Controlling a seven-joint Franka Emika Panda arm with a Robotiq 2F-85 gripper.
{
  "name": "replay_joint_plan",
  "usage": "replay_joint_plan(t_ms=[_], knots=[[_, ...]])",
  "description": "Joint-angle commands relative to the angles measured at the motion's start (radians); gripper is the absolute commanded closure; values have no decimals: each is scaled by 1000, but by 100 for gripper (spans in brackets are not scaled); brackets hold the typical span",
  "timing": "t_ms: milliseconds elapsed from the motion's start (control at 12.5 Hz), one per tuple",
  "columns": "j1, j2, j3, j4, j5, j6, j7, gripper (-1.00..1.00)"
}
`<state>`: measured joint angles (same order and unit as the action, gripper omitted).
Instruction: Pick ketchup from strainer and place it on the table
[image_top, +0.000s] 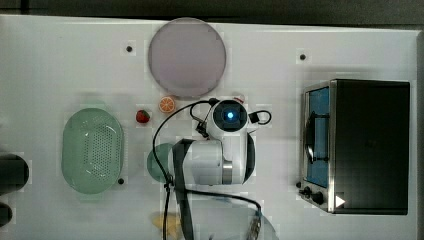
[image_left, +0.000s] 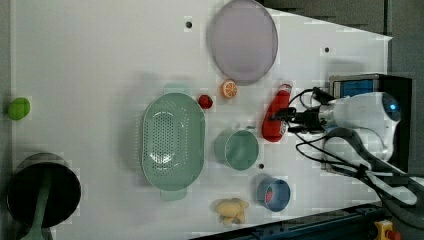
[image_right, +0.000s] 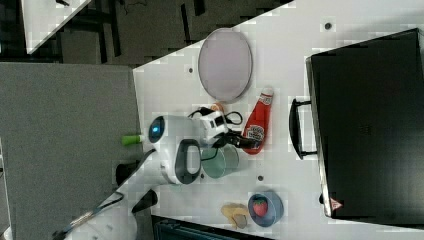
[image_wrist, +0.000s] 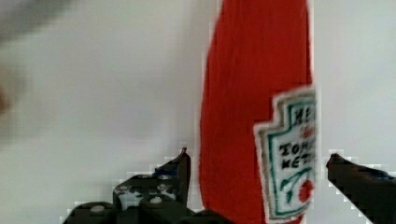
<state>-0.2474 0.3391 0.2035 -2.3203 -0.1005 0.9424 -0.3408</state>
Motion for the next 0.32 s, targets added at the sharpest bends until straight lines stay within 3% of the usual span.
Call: replay_joint_plan(t_ms=[80, 320], knots=[[-8, -211, 10, 114, 13, -53, -32, -100], [-7, -312, 14, 235, 15, -314, 52, -100]])
